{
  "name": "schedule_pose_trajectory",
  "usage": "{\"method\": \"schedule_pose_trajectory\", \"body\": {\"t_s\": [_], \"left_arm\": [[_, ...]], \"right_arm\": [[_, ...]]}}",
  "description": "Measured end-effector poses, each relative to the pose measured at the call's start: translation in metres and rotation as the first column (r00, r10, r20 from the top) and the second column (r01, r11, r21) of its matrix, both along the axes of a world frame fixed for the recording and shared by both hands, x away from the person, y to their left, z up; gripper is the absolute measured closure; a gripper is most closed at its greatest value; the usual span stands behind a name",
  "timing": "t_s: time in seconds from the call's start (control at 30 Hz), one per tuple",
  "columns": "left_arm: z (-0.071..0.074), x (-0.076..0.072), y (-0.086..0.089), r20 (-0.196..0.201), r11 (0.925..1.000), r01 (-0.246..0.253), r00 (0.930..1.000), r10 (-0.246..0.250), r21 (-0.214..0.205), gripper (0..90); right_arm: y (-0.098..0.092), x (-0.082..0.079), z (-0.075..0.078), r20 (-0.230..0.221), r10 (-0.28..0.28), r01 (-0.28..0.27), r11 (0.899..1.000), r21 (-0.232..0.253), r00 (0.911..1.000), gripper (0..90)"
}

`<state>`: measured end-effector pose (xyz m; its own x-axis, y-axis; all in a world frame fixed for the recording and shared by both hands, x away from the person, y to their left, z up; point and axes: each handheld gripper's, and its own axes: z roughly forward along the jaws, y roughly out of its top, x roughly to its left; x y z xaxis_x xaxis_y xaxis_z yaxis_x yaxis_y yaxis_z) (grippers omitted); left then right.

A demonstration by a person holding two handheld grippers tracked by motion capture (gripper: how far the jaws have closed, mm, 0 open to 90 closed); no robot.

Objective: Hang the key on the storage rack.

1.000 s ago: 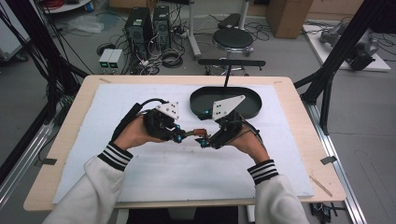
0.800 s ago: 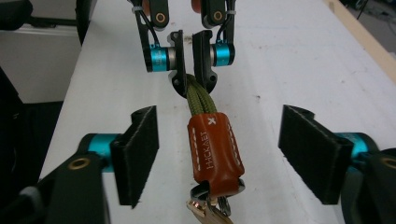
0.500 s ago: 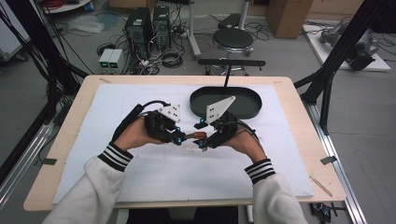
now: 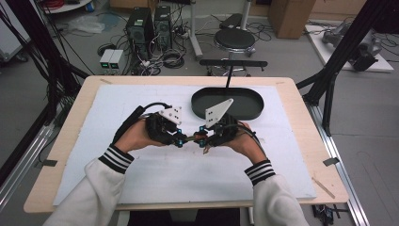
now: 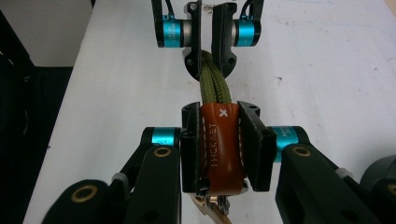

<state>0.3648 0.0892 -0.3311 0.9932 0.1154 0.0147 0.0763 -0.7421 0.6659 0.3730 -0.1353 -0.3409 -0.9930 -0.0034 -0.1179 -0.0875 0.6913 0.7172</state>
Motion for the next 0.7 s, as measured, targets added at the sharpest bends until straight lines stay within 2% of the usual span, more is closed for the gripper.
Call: {"method": "schedule_pose_trajectory", "body": {"t_s": [0.13,0.2,0.27,0.33,0.37,0.4,0.43,0.47,0.5,0.53,0.57,0.6,0.63,0.7], "left_arm": [[0.001,0.0,0.001,0.002,1.0,0.003,1.0,-0.003,0.002,78.8],[0.001,0.001,0.002,0.004,0.9999,0.001,1.0,-0.001,-0.015,78.7],[0.001,0.003,0.004,-0.012,0.9996,0.006,0.9999,-0.007,-0.028,78.3],[0.002,0.006,0.007,-0.022,0.9979,0.012,0.9997,-0.014,-0.064,76.6],[0.002,0.007,0.008,-0.013,0.9971,0.02,0.9997,-0.021,-0.074,72.5],[0.001,0.006,0.01,0.013,0.9947,0.011,0.9999,-0.009,-0.102,66.4],[0.001,0.006,0.012,0.048,0.9927,0.009,0.9989,-0.004,-0.12,54.6],[0.001,0.006,0.013,0.055,0.9913,0.01,0.9985,-0.002,-0.132,45.8],[0.001,0.007,0.016,0.045,0.9894,-0.004,0.9989,0.011,-0.145,43.0],[0.001,0.007,0.018,0.048,0.9866,-0.03,0.9981,0.038,-0.161,35.9],[0.001,0.007,0.02,0.064,0.9761,-0.075,0.9939,0.09,-0.204,21.4],[0.001,0.008,0.022,0.063,0.9728,-0.084,0.9929,0.1,-0.216,4.9],[0.001,0.008,0.027,0.048,0.9656,-0.092,0.9931,0.107,-0.243,1.8],[0.002,0.007,0.034,0.057,0.9555,-0.097,0.9914,0.117,-0.278,1.7]], "right_arm": [[0.0,0.0,0.0,0.001,0.006,-0.006,1.0,0.003,1.0,71.8],[0.0,0.0,0.0,0.004,0.006,-0.006,1.0,0.009,1.0,72.0],[-0.001,0.0,0.001,0.005,0.006,-0.006,1.0,0.02,1.0,72.0],[-0.003,0.0,0.002,0.005,0.002,-0.002,1.0,0.016,1.0,72.0],[-0.004,0.0,0.002,0.006,-0.001,0.001,1.0,0.013,1.0,72.0],[-0.004,0.001,0.002,0.006,-0.003,0.003,1.0,0.01,1.0,72.0],[-0.006,0.001,0.002,0.009,-0.011,0.01,1.0,0.016,0.9999,72.0],[-0.007,0.001,0.002,0.007,-0.018,0.018,1.0,0.022,0.9998,72.0],[-0.009,0.002,0.003,0.01,-0.021,0.021,0.999,0.027,0.9997,72.0],[-0.011,0.003,0.003,0.008,-0.032,0.032,0.999,0.034,0.9995,72.0],[-0.013,0.003,0.004,0.007,-0.041,0.041,0.998,0.039,0.9991,72.0],[-0.016,0.004,0.005,0.009,-0.058,0.057,0.997,0.05,0.9983,72.0],[-0.017,0.004,0.005,0.005,-0.074,0.074,0.996,0.057,0.9973,72.0],[-0.025,0.007,0.007,-0.01,-0.135,0.135,0.985,0.103,0.9908,72.0]]}}
